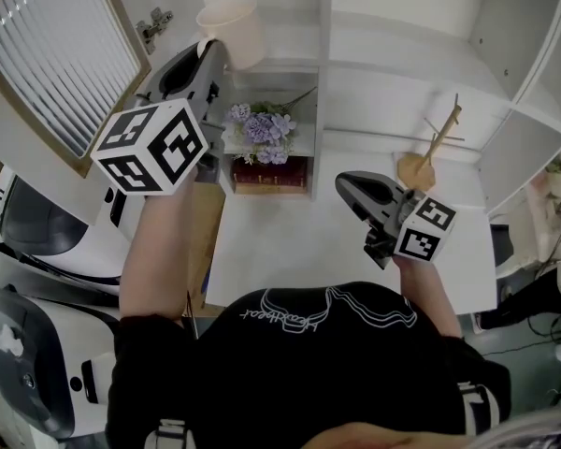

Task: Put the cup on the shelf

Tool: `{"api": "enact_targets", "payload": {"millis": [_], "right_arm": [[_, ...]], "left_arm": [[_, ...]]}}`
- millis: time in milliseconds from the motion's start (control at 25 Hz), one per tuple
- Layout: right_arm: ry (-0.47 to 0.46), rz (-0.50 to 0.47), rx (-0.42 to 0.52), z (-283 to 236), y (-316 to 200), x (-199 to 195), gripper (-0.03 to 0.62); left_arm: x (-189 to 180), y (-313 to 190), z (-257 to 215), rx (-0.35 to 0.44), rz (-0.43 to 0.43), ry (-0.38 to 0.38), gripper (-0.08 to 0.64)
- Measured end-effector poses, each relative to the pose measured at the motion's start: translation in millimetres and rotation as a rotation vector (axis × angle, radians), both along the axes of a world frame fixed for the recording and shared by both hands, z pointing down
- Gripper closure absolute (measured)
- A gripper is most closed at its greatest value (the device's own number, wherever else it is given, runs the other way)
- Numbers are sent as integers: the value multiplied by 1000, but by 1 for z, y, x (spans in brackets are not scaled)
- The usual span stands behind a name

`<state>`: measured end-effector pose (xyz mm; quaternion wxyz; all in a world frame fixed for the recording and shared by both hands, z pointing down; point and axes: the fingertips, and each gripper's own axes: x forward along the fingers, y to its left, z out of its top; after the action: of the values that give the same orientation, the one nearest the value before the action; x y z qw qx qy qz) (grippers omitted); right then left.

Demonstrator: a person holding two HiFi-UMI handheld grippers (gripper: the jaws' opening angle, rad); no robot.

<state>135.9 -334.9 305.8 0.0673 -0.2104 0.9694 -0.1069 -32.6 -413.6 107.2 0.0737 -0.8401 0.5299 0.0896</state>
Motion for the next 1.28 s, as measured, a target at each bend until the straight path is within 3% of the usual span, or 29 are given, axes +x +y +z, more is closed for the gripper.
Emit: {"api": "enact_targets", "payload": {"millis": [640,1280], "right_arm": [[-11,64,-49,21,-17,25,586],[-13,87,-95,39,-35,28,586]], "left_arm": [[7,-77,-2,-76,-13,-24,518],[8,-106,9,-113,-35,-48,518]]}}
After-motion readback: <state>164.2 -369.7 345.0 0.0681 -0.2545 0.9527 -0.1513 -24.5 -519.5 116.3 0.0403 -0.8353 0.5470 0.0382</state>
